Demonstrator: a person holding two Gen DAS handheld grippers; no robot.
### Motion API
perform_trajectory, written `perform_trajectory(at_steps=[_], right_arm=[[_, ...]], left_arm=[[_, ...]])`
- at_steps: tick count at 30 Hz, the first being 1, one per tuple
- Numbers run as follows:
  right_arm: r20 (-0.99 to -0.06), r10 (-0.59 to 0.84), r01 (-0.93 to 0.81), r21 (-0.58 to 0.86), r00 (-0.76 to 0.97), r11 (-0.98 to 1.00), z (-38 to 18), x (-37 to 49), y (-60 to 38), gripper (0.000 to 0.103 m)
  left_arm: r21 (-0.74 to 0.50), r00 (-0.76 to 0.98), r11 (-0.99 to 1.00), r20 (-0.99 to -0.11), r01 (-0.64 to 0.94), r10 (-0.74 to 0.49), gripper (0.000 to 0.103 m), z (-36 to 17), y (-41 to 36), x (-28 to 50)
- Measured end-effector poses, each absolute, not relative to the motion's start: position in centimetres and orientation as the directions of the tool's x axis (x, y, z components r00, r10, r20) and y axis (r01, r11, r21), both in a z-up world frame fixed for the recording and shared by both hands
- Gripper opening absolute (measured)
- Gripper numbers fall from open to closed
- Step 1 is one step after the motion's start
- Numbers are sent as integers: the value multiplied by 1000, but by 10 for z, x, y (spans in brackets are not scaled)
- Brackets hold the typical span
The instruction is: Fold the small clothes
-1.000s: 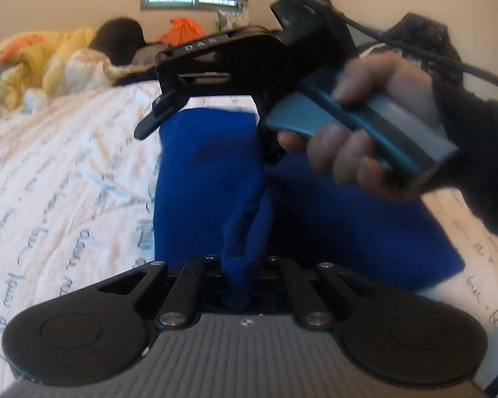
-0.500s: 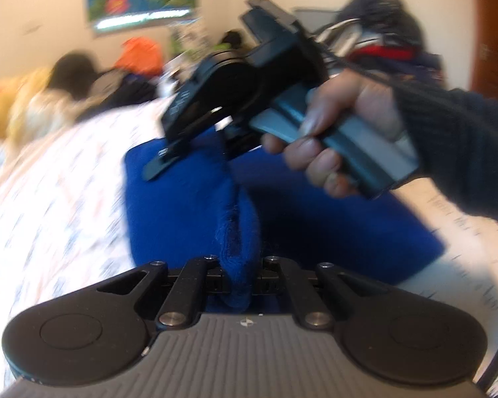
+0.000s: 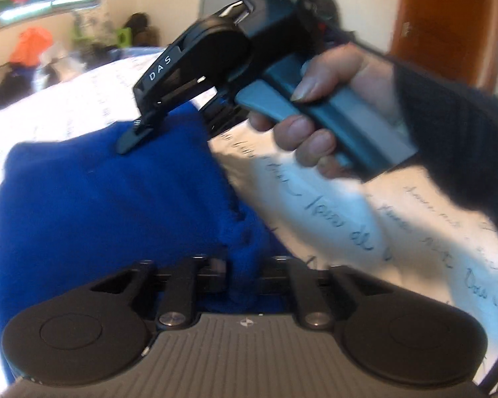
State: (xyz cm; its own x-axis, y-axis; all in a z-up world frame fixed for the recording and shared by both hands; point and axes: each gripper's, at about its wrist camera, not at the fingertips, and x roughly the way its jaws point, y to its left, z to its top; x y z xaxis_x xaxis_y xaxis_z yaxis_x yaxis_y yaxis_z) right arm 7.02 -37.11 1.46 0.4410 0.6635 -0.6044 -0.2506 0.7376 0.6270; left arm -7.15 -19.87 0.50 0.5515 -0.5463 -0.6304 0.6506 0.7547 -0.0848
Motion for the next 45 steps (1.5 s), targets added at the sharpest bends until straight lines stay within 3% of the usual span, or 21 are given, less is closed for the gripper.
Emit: perform_trajectory(at_steps=[1, 2, 4, 9, 10, 11, 15, 17, 18, 21, 22, 23, 25, 28, 30, 31, 32, 33, 36, 41, 45], right_arm=[[-587, 670, -234, 647, 454, 726, 12, 69, -377, 35], [-574, 674, -216, 665, 464, 715, 10, 67, -382, 37], [-548, 682, -215, 681, 483, 700, 14, 60, -390, 39], [-555, 647, -222, 644, 523, 732, 24, 51, -397, 36], [-564, 637, -225, 630, 526, 743, 23, 53, -395, 16], [-579, 626, -230, 611, 523, 758, 23, 55, -394, 8], [-592, 591, -246, 561, 548, 791, 23, 62, -394, 7], [-660, 524, -203, 503, 538, 840, 8, 69, -395, 7], [-645, 541, -185, 535, 540, 824, 1, 67, -400, 8], [-598, 562, -113, 621, 571, 776, 8, 56, -418, 25], [-576, 553, -101, 632, 601, 768, 13, 50, -424, 42], [-559, 542, -87, 642, 627, 762, 17, 47, -429, 65], [-559, 539, -71, 650, 630, 757, 18, 48, -430, 76], [-622, 559, -72, 630, 548, 773, 7, 60, -414, 76], [-603, 577, -100, 638, 551, 763, 3, 62, -404, 75], [-589, 592, -107, 654, 550, 749, 1, 64, -400, 64], [-576, 609, -120, 665, 544, 737, -2, 66, -395, 22], [-594, 612, -124, 658, 522, 743, -6, 67, -389, 17], [-590, 584, -176, 603, 558, 778, 7, 55, -376, 17], [-469, 679, -331, 625, 564, 707, 57, 39, -352, 16], [-427, 726, -364, 659, 540, 658, 69, 68, -319, 16]], left_arm=[[-132, 529, 743, -621, 656, -578, 54, 8, -190, -67], [-180, 510, 731, -608, 658, -608, 84, 12, -180, -66], [-217, 550, 744, -551, 632, -628, 102, 27, -158, -77], [-242, 634, 816, -529, 524, -564, 103, 41, -92, -63], [-234, 656, 842, -539, 487, -529, 103, 41, -84, -58], [-230, 672, 863, -549, 451, -497, 103, 39, -75, -51], [-315, 704, 899, -561, 304, -435, 103, 36, -33, -33], [-384, 700, 895, -575, 227, -424, 102, 36, -13, -14], [-425, 690, 885, -583, 191, -429, 102, 36, -2, -1], [-559, 652, 825, -595, 84, -470, 100, 30, 26, 38], [-597, 637, 800, -593, 63, -493, 99, 28, 27, 52], [-625, 621, 779, -593, 45, -512, 98, 22, 26, 67], [-652, 583, 758, -604, 30, -543, 94, 10, 15, 97], [-657, 563, 751, -597, 65, -571, 92, 6, -4, 113], [-650, 536, 756, -610, 83, -583, 61, 3, -15, 123], [-625, 525, 776, -635, 82, -566, 25, 0, -23, 125], [-587, 525, 804, -658, 92, -540, 20, -3, -29, 127], [-556, 544, 824, -659, 112, -519, 20, 0, -35, 124], [-499, 601, 853, -639, 152, -481, 14, 18, -34, 103], [-509, 676, 842, -558, 180, -482, 13, 61, 2, 76], [-415, 707, 899, -592, 142, -385, 13, 80, 20, 100]])
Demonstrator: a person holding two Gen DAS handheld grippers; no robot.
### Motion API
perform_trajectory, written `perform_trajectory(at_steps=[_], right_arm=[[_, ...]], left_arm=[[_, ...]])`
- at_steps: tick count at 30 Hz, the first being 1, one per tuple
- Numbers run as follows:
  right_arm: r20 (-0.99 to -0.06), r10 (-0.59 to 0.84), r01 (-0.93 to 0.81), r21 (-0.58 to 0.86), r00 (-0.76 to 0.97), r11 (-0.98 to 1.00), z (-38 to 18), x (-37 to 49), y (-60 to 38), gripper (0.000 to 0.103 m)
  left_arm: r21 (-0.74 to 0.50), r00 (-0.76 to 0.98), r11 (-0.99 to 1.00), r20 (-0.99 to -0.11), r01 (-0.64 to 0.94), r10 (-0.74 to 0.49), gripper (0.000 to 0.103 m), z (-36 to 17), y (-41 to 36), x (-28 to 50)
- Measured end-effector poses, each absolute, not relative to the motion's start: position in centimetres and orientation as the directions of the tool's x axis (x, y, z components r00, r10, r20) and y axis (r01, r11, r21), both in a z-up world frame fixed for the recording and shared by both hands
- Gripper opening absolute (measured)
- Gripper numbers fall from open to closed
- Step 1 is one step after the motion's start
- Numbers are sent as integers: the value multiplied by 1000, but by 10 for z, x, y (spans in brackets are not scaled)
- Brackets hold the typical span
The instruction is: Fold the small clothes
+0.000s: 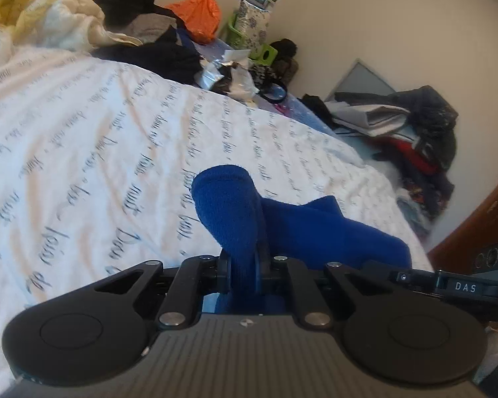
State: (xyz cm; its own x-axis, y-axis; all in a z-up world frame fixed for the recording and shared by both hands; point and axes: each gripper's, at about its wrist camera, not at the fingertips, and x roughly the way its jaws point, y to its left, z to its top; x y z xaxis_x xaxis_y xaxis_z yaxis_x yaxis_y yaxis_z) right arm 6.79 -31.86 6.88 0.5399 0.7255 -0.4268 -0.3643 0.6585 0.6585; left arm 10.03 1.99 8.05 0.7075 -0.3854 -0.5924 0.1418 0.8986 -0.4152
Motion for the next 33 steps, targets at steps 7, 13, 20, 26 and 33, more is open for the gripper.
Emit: perform_trajectory(at_steps=[7, 13, 20, 26, 33], right_arm=[[-590, 600, -108, 659, 540, 745, 21, 100, -312, 63], [-610, 649, -175, 653, 455, 737, 18, 26, -340, 67], [-602, 713, -127, 725, 360, 676, -2, 0, -331, 17], [-557, 756, -213, 738, 344, 641, 18, -26, -315, 14], [-584, 720, -160, 724, 375, 671, 7, -63, -319, 25]], left_arm=[[-479, 668, 870, -608, 122, -429, 69, 51, 61, 87], [-645, 558, 758, -597, 94, -577, 64, 18, 63, 10], [-596, 492, 800, -675, 76, -550, 12, 2, 40, 9], [-537, 547, 829, -652, 157, -526, 9, 50, 67, -20], [-396, 608, 904, -682, 162, -407, 24, 41, 81, -49]])
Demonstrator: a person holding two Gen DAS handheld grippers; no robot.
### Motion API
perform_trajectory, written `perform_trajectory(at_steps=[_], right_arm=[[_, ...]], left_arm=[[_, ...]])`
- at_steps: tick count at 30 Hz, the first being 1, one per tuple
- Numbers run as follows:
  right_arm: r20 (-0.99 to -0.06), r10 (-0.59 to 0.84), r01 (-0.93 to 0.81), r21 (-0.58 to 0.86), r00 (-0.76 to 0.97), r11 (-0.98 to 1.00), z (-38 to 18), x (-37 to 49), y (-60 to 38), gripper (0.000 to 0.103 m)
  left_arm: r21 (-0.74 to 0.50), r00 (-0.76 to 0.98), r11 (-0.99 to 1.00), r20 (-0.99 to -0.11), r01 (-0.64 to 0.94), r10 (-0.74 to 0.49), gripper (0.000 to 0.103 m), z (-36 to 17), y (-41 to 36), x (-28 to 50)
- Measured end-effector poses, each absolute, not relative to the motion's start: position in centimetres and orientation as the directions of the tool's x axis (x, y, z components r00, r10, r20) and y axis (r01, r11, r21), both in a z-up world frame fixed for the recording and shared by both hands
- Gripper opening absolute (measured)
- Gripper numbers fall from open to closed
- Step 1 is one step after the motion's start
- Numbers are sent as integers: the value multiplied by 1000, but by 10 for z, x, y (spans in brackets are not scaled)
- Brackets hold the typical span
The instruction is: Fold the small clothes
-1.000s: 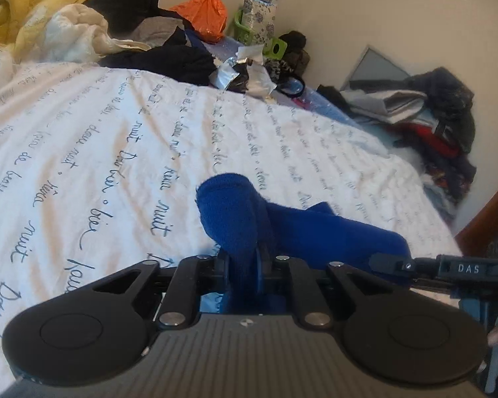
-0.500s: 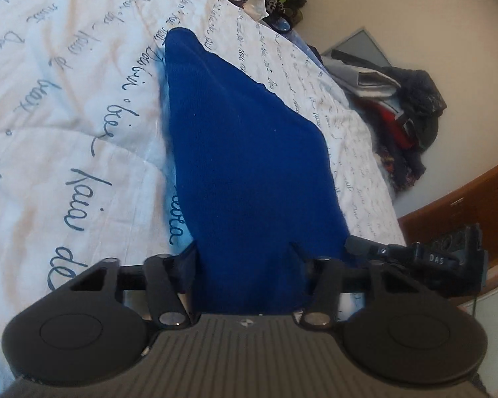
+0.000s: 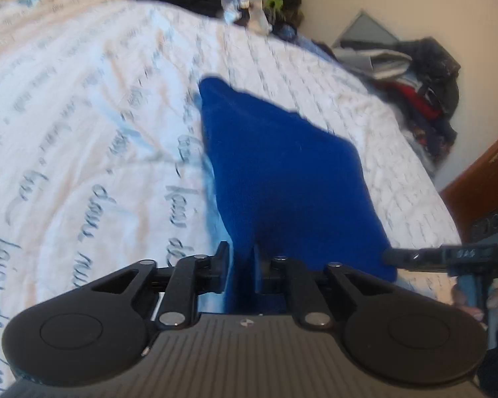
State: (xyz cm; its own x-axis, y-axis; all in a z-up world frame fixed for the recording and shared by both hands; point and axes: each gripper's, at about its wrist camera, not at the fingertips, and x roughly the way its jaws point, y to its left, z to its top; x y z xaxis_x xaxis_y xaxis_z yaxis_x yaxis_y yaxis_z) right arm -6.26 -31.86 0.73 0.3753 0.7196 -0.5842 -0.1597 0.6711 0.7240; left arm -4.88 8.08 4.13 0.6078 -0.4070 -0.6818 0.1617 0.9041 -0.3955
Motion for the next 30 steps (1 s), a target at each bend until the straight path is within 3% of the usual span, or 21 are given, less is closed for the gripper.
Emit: perform_trajectory(at_steps=[1, 2, 3, 4, 5, 6, 8, 10, 13, 15, 18, 21, 23, 25, 28, 30], right_arm=[[-569, 713, -139, 733, 410, 666, 12, -60, -327, 28], [-547, 701, -133, 738, 457, 662, 20, -57, -335, 34], [-520, 692, -140, 741, 500, 657, 29, -52, -341, 40], [-491, 685, -150, 744, 538, 651, 36, -42, -343, 59], [-470, 675, -162, 741, 568, 652, 42, -29, -342, 70], [-470, 662, -164, 730, 584, 663, 46, -13, -338, 70], [-513, 647, -135, 716, 564, 685, 43, 30, -326, 70], [-544, 648, -104, 718, 534, 688, 34, 65, -313, 67], [-619, 634, -111, 669, 463, 735, 19, 89, -289, 10], [-681, 564, -141, 573, 467, 808, 7, 88, -287, 10], [-640, 601, -125, 627, 480, 769, -2, 80, -301, 8], [-677, 508, -188, 491, 533, 851, 20, 66, -278, 15], [-673, 455, -190, 432, 583, 882, 41, 51, -274, 17], [-602, 470, -236, 428, 645, 872, 61, 26, -274, 17], [-570, 588, -337, 491, 574, 804, 63, 21, -252, 17], [-651, 548, -339, 430, 525, 837, 46, 33, -230, 18]], left_arm=[[-378, 648, 909, -652, 173, -394, 45, 51, 79, -51], [-355, 690, 914, -613, 196, -386, 77, 62, 73, -52], [-329, 729, 919, -571, 219, -378, 91, 72, 65, -51], [-296, 766, 924, -527, 242, -369, 101, 80, 55, -48], [-258, 786, 927, -497, 272, -369, 100, 83, 41, -42], [-212, 786, 932, -500, 295, -363, 99, 81, 26, -32], [-143, 758, 937, -555, 318, -342, 79, 68, -2, -7], [-99, 711, 928, -615, 359, -340, 77, 48, -21, 12], [-37, 672, 906, -659, 421, -339, 83, 15, -26, 19], [-4, 683, 879, -628, 476, -372, 83, 6, -18, 12], [12, 680, 873, -632, 488, -371, 83, 7, -17, 10], [-37, 685, 887, -621, 459, -381, 82, 25, -8, 2], [-40, 707, 886, -588, 461, -394, 89, 37, 1, -12], [-35, 712, 878, -570, 477, -410, 94, 43, 3, -23], [-28, 665, 864, -626, 502, -407, 94, 28, -7, -18], [29, 665, 862, -651, 505, -367, 95, 8, -11, -14]])
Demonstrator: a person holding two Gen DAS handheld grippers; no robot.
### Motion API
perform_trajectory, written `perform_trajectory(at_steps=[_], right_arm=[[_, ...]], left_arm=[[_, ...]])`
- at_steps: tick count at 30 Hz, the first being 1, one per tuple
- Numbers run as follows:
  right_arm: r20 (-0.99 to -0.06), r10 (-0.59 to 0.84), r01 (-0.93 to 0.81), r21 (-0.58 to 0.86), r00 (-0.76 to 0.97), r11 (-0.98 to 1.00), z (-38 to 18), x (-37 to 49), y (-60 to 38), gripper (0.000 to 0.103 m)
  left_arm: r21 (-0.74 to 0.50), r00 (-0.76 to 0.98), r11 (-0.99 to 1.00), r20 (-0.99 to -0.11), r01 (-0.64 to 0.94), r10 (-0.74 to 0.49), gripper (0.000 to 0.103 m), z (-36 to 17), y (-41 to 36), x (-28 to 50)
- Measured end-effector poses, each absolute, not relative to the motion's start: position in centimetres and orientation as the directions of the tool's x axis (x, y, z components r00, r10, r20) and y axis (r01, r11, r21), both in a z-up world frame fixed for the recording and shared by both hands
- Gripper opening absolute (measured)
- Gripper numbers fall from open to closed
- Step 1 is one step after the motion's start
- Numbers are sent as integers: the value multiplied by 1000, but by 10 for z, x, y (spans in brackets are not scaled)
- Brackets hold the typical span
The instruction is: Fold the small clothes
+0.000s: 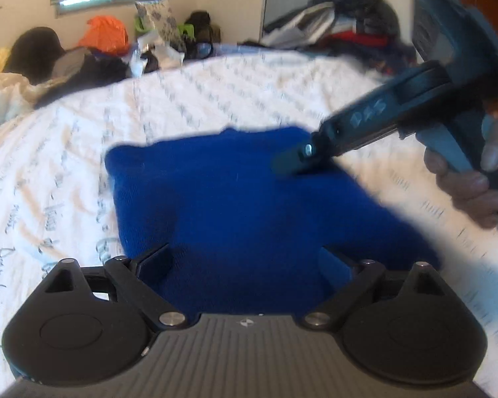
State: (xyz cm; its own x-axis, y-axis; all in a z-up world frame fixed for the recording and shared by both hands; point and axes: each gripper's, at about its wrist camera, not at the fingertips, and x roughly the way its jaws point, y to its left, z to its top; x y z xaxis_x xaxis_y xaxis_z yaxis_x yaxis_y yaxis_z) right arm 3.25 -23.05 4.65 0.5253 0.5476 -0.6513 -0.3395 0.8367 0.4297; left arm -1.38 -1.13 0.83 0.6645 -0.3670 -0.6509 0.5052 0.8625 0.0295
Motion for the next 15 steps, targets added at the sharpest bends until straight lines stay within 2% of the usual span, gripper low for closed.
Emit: perform_trajectory(at_steps=[1, 2, 4, 5, 8, 10, 12, 13, 14, 15], right_arm=[[-715, 494, -329, 373, 495, 868, 32, 40, -223, 18], [-669, 527, -360, 387, 524, 849, 25, 36, -228, 18], [-645, 573, -324, 474, 505, 819, 21, 33, -243, 18], [-652, 577, -311, 488, 492, 816, 24, 33, -247, 18], [-690, 536, -321, 430, 486, 844, 50, 38, -231, 22], [-622, 619, -400, 473, 480, 785, 74, 49, -210, 25], [-571, 703, -446, 543, 425, 711, 88, 71, -181, 41], [-559, 736, -455, 580, 382, 676, 89, 84, -166, 60], [-552, 760, -456, 610, 343, 649, 86, 99, -150, 69], [-553, 771, -441, 634, 315, 635, 80, 113, -137, 68]], left_arm=[[74, 687, 854, -632, 514, -358, 96, 4, -11, -19], [97, 691, 848, -632, 521, -352, 95, 4, -10, -24], [94, 698, 852, -623, 515, -354, 91, 12, -5, -32], [84, 707, 856, -608, 509, -361, 89, 17, -3, -36], [94, 704, 843, -603, 530, -376, 90, 22, -13, -35], [101, 696, 843, -620, 528, -361, 90, 17, -22, -32], [103, 694, 846, -627, 524, -354, 92, 11, -27, -32], [108, 698, 847, -625, 521, -349, 93, 8, -27, -34], [108, 700, 848, -623, 519, -349, 93, 6, -27, -35], [105, 704, 851, -619, 515, -349, 93, 4, -26, -36]])
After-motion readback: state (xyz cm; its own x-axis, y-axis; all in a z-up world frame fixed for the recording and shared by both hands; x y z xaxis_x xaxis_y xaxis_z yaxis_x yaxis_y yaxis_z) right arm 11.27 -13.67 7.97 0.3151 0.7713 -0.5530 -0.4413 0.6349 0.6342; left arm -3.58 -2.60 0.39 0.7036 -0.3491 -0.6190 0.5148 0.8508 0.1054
